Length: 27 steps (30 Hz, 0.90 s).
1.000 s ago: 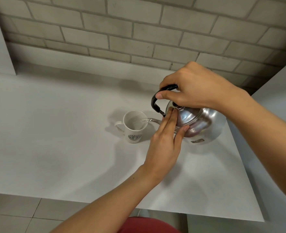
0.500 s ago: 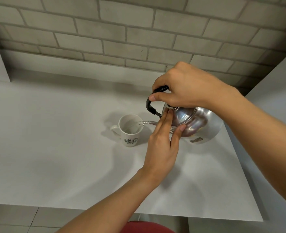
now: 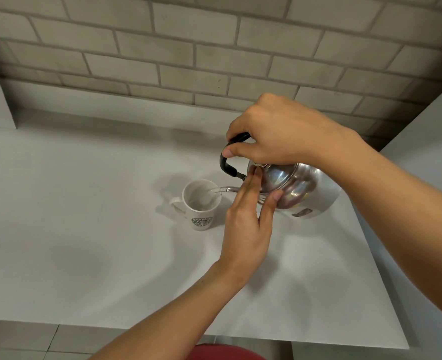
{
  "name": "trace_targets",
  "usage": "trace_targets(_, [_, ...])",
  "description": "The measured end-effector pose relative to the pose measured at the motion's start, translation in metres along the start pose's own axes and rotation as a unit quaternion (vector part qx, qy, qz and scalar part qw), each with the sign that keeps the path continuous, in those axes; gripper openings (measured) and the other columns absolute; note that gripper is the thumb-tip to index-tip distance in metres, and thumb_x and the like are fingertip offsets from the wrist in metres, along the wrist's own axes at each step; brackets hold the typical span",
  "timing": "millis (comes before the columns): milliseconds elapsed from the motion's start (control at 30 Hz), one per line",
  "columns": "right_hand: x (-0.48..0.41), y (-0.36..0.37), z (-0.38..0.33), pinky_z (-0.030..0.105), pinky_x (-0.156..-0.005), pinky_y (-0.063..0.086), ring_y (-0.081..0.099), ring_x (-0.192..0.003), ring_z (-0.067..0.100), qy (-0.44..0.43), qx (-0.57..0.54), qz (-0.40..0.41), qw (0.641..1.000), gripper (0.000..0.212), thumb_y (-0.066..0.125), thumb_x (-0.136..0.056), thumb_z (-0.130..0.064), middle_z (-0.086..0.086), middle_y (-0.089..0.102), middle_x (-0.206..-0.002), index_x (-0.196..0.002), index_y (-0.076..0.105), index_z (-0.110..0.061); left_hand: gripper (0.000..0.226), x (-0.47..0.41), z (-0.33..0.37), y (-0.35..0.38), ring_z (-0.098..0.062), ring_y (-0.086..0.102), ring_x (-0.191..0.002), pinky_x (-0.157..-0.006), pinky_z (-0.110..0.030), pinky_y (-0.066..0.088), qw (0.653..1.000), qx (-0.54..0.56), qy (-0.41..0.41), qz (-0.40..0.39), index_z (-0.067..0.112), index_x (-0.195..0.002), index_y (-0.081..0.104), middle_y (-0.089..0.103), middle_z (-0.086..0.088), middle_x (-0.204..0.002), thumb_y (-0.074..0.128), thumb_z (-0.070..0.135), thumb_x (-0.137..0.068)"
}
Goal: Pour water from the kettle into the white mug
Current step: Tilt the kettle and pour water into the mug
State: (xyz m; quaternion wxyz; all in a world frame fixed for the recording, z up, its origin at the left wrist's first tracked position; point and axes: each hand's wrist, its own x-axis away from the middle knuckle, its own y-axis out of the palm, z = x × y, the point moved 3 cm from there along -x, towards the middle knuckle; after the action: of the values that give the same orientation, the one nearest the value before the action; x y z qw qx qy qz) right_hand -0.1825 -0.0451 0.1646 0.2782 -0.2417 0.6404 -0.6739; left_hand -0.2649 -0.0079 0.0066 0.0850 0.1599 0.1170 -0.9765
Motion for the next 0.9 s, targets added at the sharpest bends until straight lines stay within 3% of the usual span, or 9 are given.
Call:
trace_targets(367, [-0.008, -0.003, -0.004, 0.046, -0.073, 0.057, 0.066, -0.087, 0.035, 0.0, 0.008, -0.017, 1.0, 0.037, 0.06, -0.093, -0.06, 0.004, 0.071, -0.088, -0.105, 0.077, -0.028, 0.056, -0.001, 0.002, -0.003, -0.031, 0.059, -0.127, -0.103, -0.044, 0.048, 0.999, 0.019, -0.028, 0.014, 0.016, -0.156, 0.041, 0.061, -0.009, -0.145, 0.057, 0.033, -0.105])
trace_targets(633, [-0.011, -0.002, -0.005, 0.04, -0.066, 0.053, 0.064, -0.082, 0.033, -0.011, 0.006, -0.017, 1.0, 0.034, 0.062, -0.094, -0.057, -0.008, 0.052, -0.069, -0.103, 0.078, -0.028, 0.055, 0.0, 0.003, -0.005, -0.027, 0.058, -0.131, -0.105, -0.045, 0.048, 0.999, 0.03, -0.031, 0.022, 0.017, -0.155, 0.042, 0.059, -0.006, -0.147, 0.057, 0.034, -0.105])
trace_targets(700, [-0.012, -0.001, -0.006, 0.038, -0.064, 0.051, 0.063, -0.081, 0.033, -0.015, 0.009, -0.019, 1.0, 0.034, 0.062, -0.094, -0.056, -0.011, 0.048, -0.066, -0.102, 0.078, -0.027, 0.055, 0.001, 0.003, -0.006, -0.027, 0.059, -0.128, -0.104, -0.04, 0.049, 0.999, 0.032, -0.029, 0.025, 0.017, -0.154, 0.043, 0.061, -0.006, -0.145, 0.057, 0.035, -0.104])
trace_targets(833, [-0.013, 0.0, -0.007, 0.035, -0.062, 0.047, 0.063, -0.079, 0.034, -0.018, 0.013, -0.017, 1.0, 0.034, 0.062, -0.094, -0.056, -0.012, 0.047, -0.065, -0.1, 0.078, -0.026, 0.056, 0.003, 0.002, -0.008, -0.008, 0.061, -0.123, -0.095, -0.011, 0.045, 0.999, 0.039, -0.021, 0.03, 0.018, -0.154, 0.044, 0.062, 0.006, -0.144, 0.058, 0.038, -0.103])
trace_targets(900, [-0.013, 0.0, -0.007, 0.033, -0.059, 0.043, 0.063, -0.079, 0.034, -0.017, 0.014, -0.017, 1.0, 0.034, 0.063, -0.094, -0.056, -0.012, 0.046, -0.065, -0.1, 0.078, -0.026, 0.056, 0.004, 0.002, -0.008, -0.008, 0.062, -0.118, -0.092, -0.007, 0.042, 0.999, 0.041, -0.019, 0.029, 0.02, -0.153, 0.044, 0.064, 0.006, -0.141, 0.057, 0.04, -0.103])
